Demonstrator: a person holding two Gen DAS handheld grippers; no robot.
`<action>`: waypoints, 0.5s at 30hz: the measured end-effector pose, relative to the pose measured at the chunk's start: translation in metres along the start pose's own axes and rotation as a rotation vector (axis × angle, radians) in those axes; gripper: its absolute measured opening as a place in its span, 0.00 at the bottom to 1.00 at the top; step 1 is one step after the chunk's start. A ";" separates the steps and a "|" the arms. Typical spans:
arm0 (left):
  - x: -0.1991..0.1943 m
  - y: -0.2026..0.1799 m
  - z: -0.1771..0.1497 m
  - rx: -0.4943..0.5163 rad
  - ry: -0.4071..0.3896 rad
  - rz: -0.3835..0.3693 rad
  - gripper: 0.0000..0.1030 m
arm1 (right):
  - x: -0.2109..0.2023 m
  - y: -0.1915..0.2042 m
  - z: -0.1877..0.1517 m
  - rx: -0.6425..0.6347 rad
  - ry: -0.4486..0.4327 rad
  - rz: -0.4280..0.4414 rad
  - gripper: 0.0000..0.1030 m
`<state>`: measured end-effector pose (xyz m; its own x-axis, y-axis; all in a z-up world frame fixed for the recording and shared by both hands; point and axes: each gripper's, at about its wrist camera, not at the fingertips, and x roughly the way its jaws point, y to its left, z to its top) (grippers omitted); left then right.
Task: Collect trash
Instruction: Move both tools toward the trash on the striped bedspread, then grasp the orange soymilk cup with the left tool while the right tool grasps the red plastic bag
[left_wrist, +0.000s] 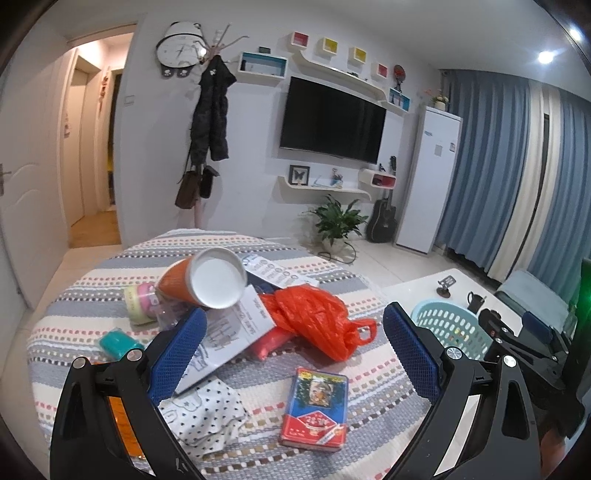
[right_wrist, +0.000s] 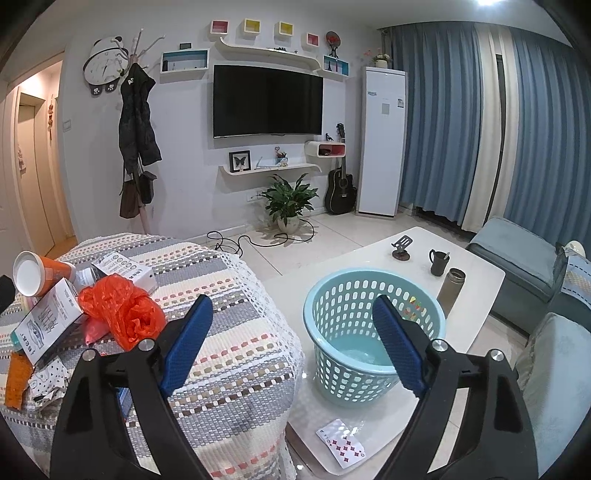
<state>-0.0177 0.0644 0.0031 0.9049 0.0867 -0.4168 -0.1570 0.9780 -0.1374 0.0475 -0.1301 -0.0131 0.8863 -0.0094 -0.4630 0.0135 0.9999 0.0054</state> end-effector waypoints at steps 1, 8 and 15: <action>0.000 0.002 0.000 -0.004 0.000 0.003 0.91 | 0.001 0.001 0.000 0.000 -0.001 0.000 0.80; 0.002 0.021 0.000 -0.049 0.012 0.024 0.91 | 0.005 0.007 -0.002 -0.003 0.010 0.010 0.80; 0.015 0.043 0.019 -0.070 0.028 0.060 0.91 | 0.019 0.020 -0.007 -0.041 0.049 0.023 0.59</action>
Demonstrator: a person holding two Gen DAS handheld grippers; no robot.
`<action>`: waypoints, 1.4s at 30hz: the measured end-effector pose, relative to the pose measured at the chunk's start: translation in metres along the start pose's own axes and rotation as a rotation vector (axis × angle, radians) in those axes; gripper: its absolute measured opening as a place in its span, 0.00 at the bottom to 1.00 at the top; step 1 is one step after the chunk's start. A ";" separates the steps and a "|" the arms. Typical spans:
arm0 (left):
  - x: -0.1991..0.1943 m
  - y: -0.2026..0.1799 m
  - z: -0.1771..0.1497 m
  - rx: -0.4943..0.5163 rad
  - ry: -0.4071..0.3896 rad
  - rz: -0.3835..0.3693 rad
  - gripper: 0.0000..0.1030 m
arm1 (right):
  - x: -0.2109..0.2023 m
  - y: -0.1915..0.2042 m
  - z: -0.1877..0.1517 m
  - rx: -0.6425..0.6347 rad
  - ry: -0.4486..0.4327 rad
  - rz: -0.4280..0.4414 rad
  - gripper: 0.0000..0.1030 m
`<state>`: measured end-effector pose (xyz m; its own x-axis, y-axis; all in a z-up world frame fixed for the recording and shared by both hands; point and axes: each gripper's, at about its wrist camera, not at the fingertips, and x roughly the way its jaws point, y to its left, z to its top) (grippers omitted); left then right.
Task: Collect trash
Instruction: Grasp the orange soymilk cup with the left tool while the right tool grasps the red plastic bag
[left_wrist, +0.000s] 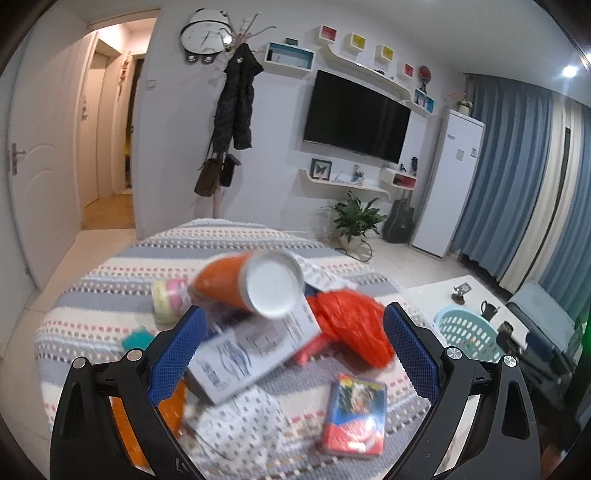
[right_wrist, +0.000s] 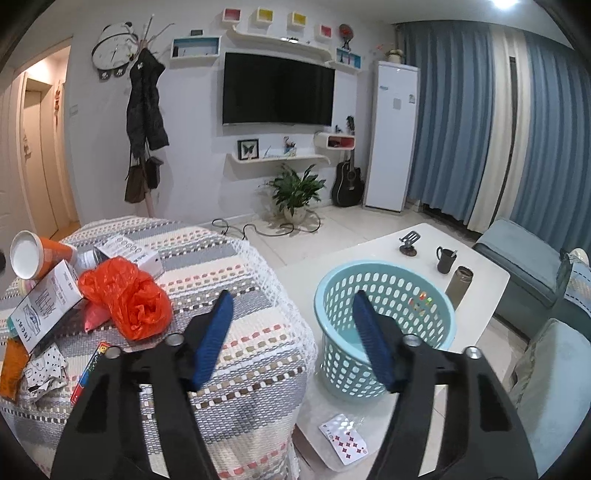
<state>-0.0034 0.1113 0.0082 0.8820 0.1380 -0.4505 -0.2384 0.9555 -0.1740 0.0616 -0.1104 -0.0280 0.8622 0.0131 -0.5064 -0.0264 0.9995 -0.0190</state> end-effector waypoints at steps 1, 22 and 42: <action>0.001 0.004 0.006 -0.008 -0.005 0.007 0.91 | 0.001 0.001 0.000 0.001 0.003 0.006 0.59; 0.077 0.077 0.021 -0.086 0.268 0.064 0.63 | 0.025 0.055 0.007 -0.104 0.054 0.171 0.59; 0.045 0.153 -0.009 -0.144 0.301 0.156 0.60 | 0.108 0.140 0.023 -0.206 0.312 0.450 0.63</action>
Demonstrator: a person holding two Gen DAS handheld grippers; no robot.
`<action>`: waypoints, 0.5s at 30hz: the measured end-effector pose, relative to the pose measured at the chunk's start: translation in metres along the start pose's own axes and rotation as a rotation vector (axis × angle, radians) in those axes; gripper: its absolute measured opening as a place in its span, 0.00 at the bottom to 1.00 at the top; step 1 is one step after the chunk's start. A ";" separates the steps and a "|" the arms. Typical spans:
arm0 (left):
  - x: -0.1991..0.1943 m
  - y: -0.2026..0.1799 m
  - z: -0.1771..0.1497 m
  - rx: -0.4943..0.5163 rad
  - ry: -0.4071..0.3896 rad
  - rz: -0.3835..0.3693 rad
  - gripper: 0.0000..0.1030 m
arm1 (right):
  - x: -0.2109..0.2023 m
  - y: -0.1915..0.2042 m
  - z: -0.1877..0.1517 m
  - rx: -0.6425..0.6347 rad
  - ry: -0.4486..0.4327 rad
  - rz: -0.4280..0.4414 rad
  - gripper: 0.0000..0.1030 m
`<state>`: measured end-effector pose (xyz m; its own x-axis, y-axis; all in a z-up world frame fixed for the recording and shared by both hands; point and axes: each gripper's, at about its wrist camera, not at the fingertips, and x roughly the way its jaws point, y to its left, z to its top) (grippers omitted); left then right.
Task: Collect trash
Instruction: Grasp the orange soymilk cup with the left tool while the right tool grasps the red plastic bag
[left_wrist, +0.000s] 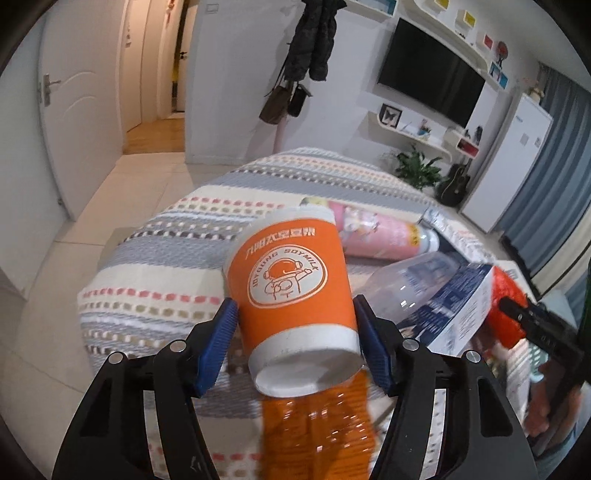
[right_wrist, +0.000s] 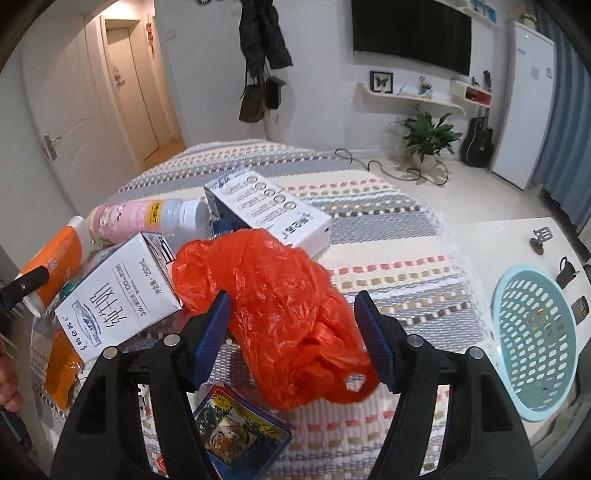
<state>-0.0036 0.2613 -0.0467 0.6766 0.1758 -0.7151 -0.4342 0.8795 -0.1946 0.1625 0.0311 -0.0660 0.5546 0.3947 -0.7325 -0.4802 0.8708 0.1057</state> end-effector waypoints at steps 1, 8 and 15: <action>0.002 0.001 0.000 0.000 0.010 0.004 0.61 | 0.004 0.000 0.001 0.001 0.013 0.011 0.63; 0.026 0.004 0.013 -0.021 0.055 0.000 0.68 | 0.013 0.000 0.005 0.003 0.051 0.040 0.63; 0.024 0.004 0.019 -0.041 0.007 -0.004 0.59 | 0.009 -0.003 0.006 -0.019 0.041 0.045 0.30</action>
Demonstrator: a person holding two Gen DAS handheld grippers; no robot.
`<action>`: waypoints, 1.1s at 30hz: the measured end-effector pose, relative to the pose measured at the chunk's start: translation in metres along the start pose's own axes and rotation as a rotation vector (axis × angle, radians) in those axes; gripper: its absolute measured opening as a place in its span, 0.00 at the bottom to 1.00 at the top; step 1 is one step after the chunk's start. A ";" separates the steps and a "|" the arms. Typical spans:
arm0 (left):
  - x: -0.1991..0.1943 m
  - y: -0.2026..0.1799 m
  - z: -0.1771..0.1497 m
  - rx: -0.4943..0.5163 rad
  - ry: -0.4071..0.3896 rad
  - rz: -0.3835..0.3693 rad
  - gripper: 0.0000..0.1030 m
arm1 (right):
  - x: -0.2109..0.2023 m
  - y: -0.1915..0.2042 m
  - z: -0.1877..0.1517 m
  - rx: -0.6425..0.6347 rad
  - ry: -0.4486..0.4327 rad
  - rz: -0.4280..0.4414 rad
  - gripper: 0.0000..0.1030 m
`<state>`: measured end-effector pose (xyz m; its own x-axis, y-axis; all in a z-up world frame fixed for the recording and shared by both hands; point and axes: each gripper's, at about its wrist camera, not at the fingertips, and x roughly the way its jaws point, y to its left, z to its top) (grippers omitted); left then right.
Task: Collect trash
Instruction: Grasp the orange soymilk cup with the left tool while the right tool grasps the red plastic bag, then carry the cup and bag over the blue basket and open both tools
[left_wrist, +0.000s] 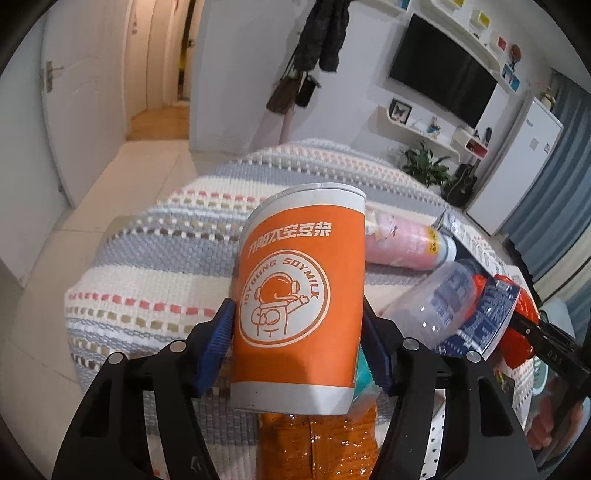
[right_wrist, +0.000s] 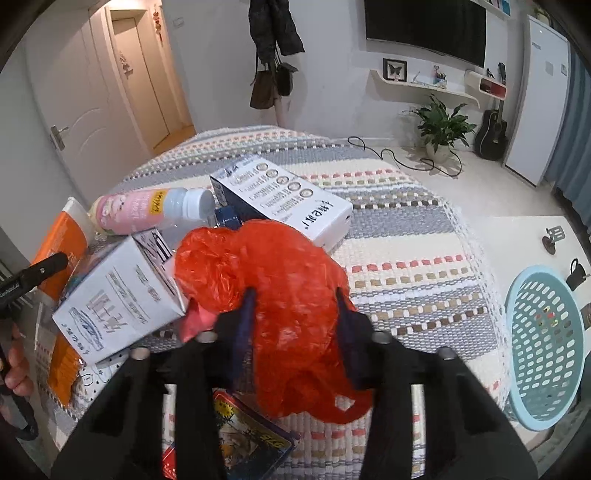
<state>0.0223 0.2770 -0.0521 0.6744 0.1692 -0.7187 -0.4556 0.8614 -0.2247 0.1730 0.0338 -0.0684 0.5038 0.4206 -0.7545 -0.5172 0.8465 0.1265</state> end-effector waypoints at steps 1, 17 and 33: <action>-0.006 -0.002 0.000 -0.001 -0.022 -0.011 0.59 | -0.004 -0.001 0.000 0.004 -0.011 0.002 0.29; -0.078 -0.119 0.012 0.149 -0.192 -0.200 0.59 | -0.111 -0.059 -0.001 0.126 -0.266 -0.014 0.23; -0.046 -0.340 -0.028 0.440 -0.089 -0.389 0.60 | -0.167 -0.229 -0.066 0.451 -0.305 -0.334 0.23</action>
<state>0.1295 -0.0372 0.0388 0.7982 -0.1758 -0.5761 0.1060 0.9825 -0.1530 0.1618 -0.2521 -0.0137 0.7964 0.1277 -0.5911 0.0109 0.9743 0.2252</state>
